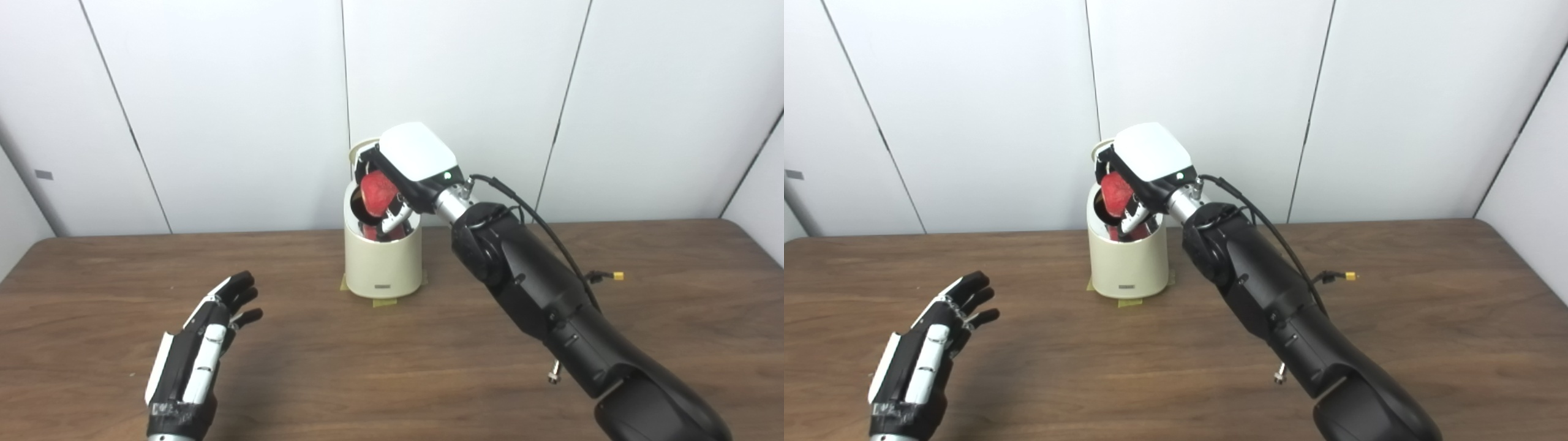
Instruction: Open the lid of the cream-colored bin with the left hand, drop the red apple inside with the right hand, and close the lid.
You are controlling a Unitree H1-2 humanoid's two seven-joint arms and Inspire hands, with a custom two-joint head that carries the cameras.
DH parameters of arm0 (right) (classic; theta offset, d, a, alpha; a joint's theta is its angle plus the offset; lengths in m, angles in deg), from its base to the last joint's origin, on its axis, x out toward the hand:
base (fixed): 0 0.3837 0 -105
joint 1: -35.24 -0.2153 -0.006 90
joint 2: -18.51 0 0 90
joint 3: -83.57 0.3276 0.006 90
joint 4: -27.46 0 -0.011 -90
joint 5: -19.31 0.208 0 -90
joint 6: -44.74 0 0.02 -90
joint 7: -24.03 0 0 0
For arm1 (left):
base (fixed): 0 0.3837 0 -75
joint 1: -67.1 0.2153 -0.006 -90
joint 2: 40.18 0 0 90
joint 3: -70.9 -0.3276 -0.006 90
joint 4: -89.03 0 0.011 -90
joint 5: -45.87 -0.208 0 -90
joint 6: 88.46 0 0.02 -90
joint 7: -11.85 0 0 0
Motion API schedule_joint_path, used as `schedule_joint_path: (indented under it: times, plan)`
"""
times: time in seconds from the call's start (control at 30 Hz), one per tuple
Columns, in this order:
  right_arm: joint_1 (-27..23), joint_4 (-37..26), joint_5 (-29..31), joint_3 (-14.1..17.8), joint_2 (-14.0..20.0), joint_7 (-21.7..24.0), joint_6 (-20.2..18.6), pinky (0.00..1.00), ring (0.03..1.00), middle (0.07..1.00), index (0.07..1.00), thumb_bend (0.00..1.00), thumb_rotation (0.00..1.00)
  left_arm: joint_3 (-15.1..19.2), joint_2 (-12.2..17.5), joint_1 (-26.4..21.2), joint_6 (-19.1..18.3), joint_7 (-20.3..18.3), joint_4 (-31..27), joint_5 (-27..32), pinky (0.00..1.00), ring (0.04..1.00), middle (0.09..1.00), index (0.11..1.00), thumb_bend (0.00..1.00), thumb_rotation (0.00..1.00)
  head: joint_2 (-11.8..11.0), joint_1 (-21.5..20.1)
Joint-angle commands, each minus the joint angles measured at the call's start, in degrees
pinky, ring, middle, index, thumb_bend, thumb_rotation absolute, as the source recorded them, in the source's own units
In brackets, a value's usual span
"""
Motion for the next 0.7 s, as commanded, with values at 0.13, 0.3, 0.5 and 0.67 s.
schedule_joint_path:
  times: [0.13,0.3,0.5,0.67]
  plan:
    - [-2.8,-2.3,1.6,0.8,0.6,2.4,-1.5,0.31,0.42,0.565,0.487,0.51,0.0,-0.1,-0.3,-0.9,1.0,0.5,-2.5,-0.4,0.79,0.879,0.887,0.837,0.51,0.77,0.1,0.1]
    - [-2.5,-4.0,3.2,1.1,0.5,4.3,-2.4,0.39,0.508,0.623,0.54,0.78,0.15,-0.1,0.1,-0.6,1.0,0.5,-2.5,-1.2,0.78,0.878,0.886,0.846,0.5,0.79,0.2,-0.1]
    - [-2.4,-4.6,4.4,1.1,0.8,4.9,-1.7,0.45,0.577,0.671,0.621,0.97,0.2,0.0,0.0,-0.4,0.4,0.3,-2.9,-0.8,0.8,0.879,0.885,0.845,0.52,0.77,0.2,-0.1]
    - [-2.3,-4.7,4.8,1.0,1.0,5.5,-1.5,0.5,0.619,0.703,0.661,0.99,0.2,0.0,0.0,-0.4,0.0,0.5,-3.1,-1.2,0.79,0.878,0.884,0.848,0.53,0.77,0.3,-0.1]
